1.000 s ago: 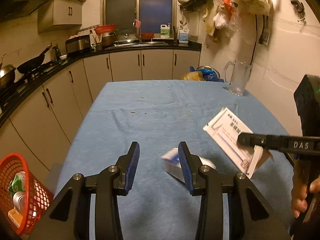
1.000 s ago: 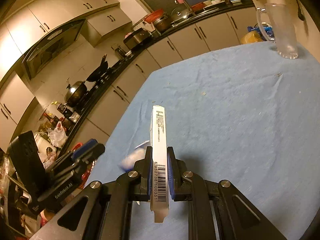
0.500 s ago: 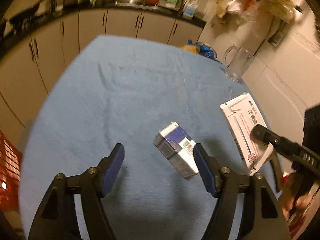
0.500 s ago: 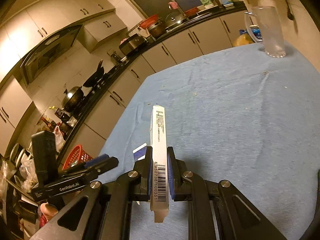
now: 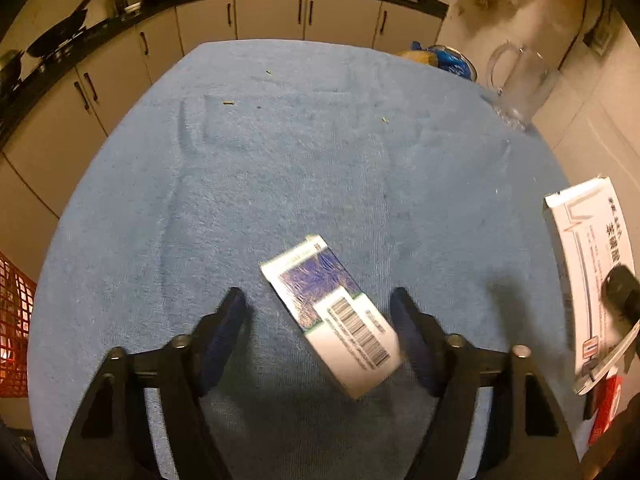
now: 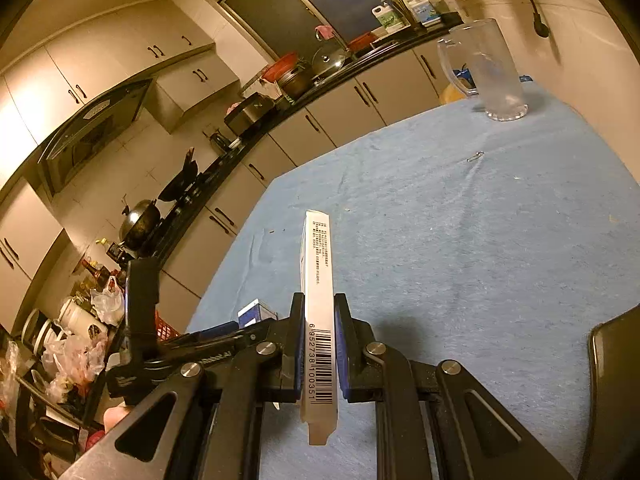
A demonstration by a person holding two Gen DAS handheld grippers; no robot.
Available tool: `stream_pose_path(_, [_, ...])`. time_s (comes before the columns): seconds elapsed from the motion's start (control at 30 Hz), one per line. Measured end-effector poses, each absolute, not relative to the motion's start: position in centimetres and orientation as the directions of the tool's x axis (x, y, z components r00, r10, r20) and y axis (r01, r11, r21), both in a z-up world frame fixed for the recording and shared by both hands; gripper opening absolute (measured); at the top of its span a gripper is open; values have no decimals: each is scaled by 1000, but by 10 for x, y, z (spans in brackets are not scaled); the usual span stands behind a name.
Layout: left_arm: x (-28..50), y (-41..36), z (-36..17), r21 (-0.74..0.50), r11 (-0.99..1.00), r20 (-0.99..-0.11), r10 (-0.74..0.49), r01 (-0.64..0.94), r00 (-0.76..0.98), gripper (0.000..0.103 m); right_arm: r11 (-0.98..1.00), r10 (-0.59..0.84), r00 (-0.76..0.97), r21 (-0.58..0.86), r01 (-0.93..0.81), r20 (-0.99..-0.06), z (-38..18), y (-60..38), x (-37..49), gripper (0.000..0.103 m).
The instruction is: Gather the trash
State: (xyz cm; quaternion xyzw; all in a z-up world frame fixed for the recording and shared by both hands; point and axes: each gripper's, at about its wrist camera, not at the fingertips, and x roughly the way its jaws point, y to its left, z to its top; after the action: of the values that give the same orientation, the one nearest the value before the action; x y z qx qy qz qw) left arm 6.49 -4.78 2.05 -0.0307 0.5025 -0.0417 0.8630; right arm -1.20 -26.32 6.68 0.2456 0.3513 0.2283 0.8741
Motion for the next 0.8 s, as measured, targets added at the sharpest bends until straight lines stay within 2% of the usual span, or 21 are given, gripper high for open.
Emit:
stream_pose_path(0.17, [54, -43, 25, -102, 991, -843, -133, 89, 521, 46, 765, 589, 632, 601, -234, -503, 63, -261, -12, 14])
stream_pose_path(0.3, [40, -31, 29, -128, 985, -821, -169, 113, 545, 39, 759, 604, 614, 601, -250, -508, 58, -249, -16, 14])
stream_pose_path(0.8, [-29, 16, 71, -58, 992, -707, -118, 109, 697, 36, 744, 653, 547, 579, -334, -524, 64, -184, -30, 14])
